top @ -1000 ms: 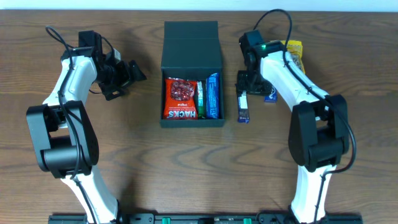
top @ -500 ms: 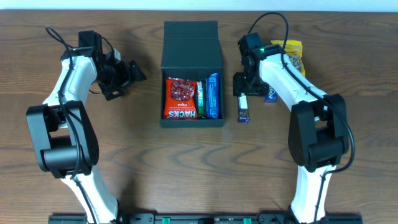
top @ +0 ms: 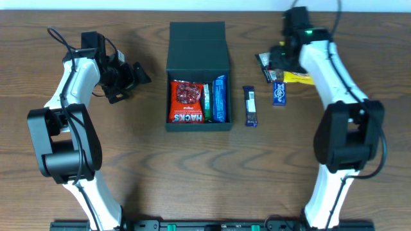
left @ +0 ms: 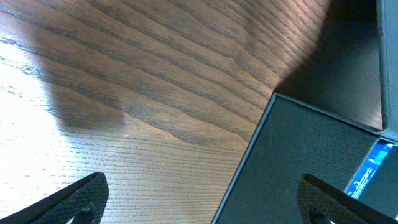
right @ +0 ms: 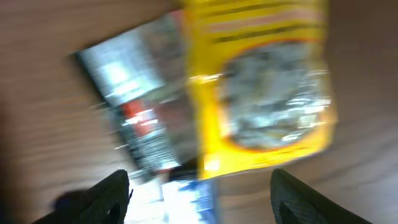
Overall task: Pack container
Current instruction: 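Grasp the yellow HACKS bag with the right gripper and lift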
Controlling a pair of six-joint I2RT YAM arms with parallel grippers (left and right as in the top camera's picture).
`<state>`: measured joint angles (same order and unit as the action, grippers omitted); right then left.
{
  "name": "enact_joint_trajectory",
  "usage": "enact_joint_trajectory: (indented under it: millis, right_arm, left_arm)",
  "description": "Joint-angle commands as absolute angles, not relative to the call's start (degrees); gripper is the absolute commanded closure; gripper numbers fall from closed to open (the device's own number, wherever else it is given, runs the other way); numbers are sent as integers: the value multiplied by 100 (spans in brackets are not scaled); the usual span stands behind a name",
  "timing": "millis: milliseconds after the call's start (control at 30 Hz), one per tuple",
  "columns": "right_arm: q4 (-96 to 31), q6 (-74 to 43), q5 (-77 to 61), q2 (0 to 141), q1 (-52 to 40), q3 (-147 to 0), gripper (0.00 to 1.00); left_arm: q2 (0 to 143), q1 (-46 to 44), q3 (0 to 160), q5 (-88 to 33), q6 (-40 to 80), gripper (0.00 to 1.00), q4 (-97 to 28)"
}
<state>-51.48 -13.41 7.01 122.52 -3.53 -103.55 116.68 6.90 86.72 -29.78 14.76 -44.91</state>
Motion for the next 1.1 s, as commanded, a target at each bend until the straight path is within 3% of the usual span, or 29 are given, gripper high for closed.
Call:
enact_joint_trajectory:
  millis: [0,700,1067]
  right_arm:
    - [-5041,-1155,923,12296,38,-10425,28]
    - [-3688,-718,34,13428,495,-10425,23]
    - [-3975,-856,-10,13511,491,-10475,85]
  left_arm:
    - [11611,672,8792,-2945,1376,2,-4499]
    - [11611,672,8792,-2945,1439,2,-4521]
    - [11611,674,8792,-2945,1437,2,-4582]
